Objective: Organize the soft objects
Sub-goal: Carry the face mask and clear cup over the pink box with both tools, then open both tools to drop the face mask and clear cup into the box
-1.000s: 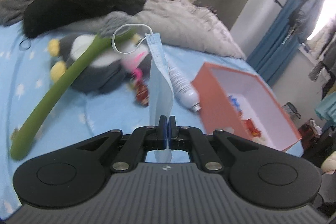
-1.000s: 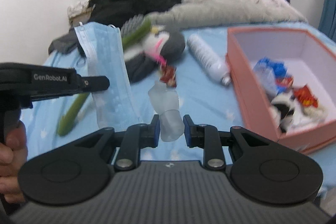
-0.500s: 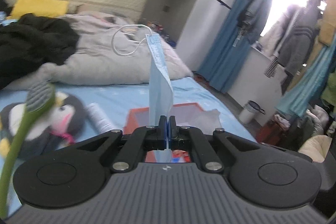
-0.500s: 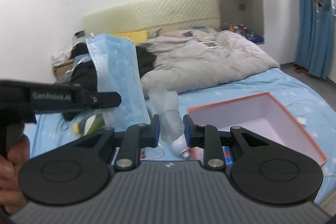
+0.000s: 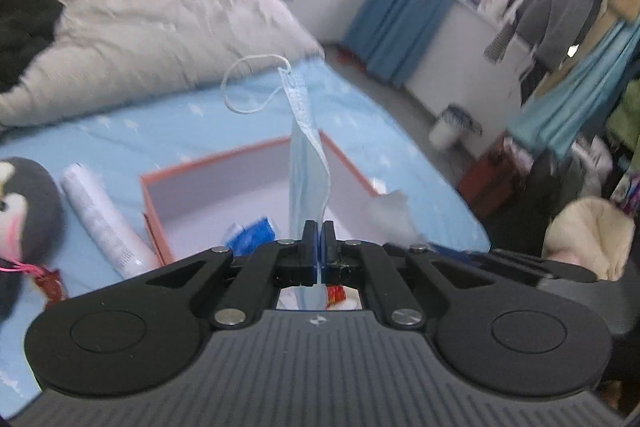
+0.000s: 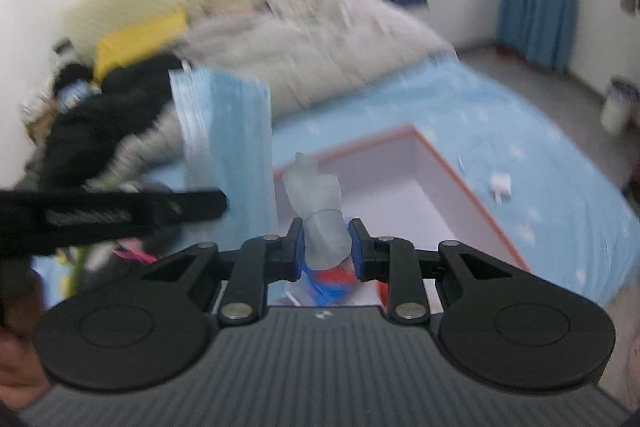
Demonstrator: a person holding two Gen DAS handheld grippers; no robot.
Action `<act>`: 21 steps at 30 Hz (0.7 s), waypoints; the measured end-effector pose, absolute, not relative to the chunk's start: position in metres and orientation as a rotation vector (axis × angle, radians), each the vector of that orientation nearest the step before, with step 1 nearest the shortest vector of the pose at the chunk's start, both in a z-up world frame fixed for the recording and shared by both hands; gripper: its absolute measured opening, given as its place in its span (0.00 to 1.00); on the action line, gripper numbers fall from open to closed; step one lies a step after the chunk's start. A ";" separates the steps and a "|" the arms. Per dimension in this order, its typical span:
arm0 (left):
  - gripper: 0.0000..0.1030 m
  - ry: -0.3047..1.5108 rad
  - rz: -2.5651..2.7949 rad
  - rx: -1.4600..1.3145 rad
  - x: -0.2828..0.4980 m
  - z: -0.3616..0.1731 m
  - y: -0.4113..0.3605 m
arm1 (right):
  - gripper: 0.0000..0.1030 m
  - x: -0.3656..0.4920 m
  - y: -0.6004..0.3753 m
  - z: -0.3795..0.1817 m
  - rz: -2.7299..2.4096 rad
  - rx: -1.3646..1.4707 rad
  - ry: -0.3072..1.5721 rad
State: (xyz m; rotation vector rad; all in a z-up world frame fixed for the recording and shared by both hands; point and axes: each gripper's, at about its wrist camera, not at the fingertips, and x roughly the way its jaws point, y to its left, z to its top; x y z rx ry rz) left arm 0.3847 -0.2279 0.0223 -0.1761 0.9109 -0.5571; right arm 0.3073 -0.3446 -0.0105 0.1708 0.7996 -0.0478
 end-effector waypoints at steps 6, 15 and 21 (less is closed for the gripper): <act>0.02 1.055 -0.567 -0.119 0.419 -0.034 -0.276 | 0.26 0.321 -0.389 -0.068 -0.112 0.265 0.943; 0.02 1.198 -0.554 -0.065 0.435 -0.102 -0.297 | 0.29 0.326 -0.406 -0.113 -0.125 0.213 1.013; 0.05 1.197 -0.549 -0.048 0.435 -0.101 -0.294 | 0.38 0.330 -0.416 -0.107 -0.123 0.239 1.003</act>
